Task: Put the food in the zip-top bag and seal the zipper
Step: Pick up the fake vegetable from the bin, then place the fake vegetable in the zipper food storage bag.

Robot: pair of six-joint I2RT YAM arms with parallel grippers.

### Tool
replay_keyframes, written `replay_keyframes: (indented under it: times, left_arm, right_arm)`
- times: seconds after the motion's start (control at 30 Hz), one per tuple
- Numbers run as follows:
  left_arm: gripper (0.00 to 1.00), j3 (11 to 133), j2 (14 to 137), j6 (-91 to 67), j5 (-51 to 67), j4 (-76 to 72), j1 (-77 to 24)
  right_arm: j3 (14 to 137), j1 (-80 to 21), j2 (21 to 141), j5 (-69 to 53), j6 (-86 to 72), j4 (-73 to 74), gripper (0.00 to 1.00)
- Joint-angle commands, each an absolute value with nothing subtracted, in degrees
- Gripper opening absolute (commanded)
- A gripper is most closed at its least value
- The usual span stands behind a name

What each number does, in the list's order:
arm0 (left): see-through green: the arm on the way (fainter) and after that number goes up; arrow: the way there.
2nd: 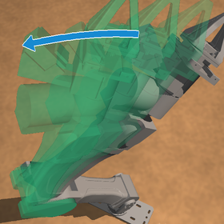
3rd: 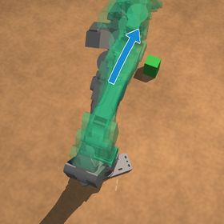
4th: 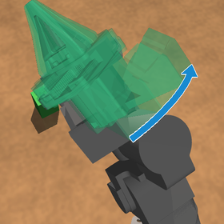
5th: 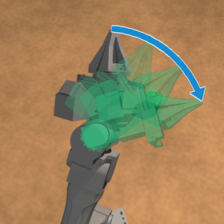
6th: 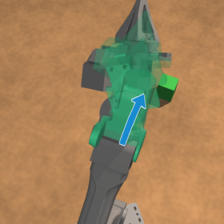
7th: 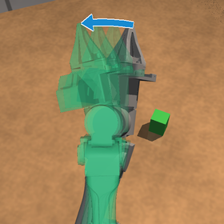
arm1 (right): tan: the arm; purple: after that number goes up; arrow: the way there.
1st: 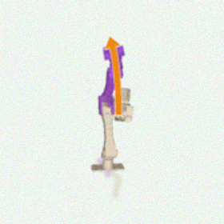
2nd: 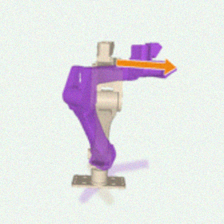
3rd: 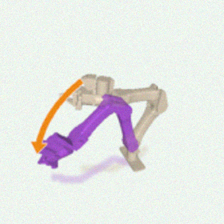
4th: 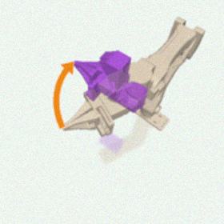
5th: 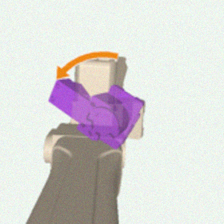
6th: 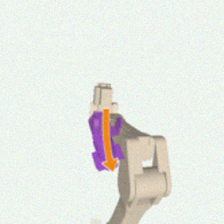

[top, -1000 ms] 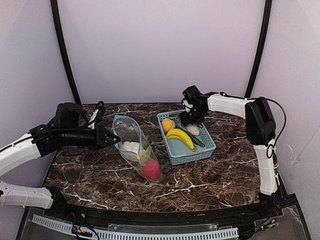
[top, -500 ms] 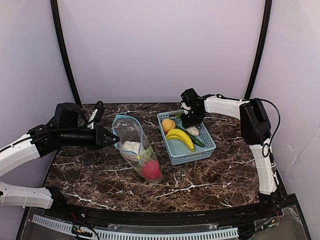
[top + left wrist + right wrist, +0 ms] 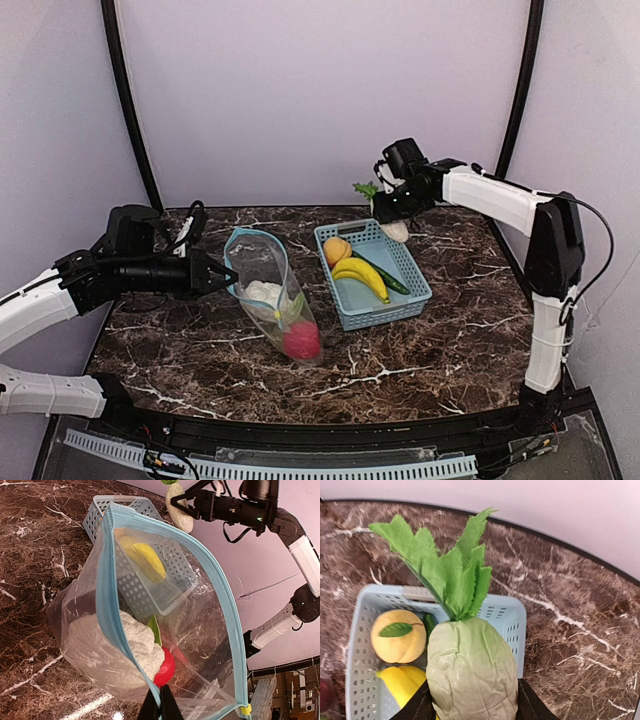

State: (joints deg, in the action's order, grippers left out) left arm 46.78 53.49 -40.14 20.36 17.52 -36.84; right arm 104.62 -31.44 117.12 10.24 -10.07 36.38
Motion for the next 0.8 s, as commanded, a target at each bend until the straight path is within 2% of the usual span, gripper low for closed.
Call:
replay_keyframes:
  times: [0.0, 0.17, 0.4, 0.77]
  left_arm:
    - [0.01, 46.5, 52.3, -41.1, 21.8, 14.3, -36.5]
    - [0.01, 46.4, 52.5, -40.8, 22.7, 13.8, -36.5]
    - [0.01, 45.8, 53.2, -40.2, 24.7, 12.5, -36.5]
    - [0.01, 45.2, 52.5, -40.3, 26.6, 10.9, -36.5]
  right_arm:
    - [101.2, -31.8, 106.6, 8.6, -12.2, 34.3, 0.23]
    - [98.5, -35.9, 98.7, 8.1, -14.2, 35.1, 0.21]
    - [97.5, -48.5, 91.8, 11.7, -21.5, 34.1, 0.21]
    - [98.4, -65.3, 92.4, 14.8, -26.4, 22.9, 0.20]
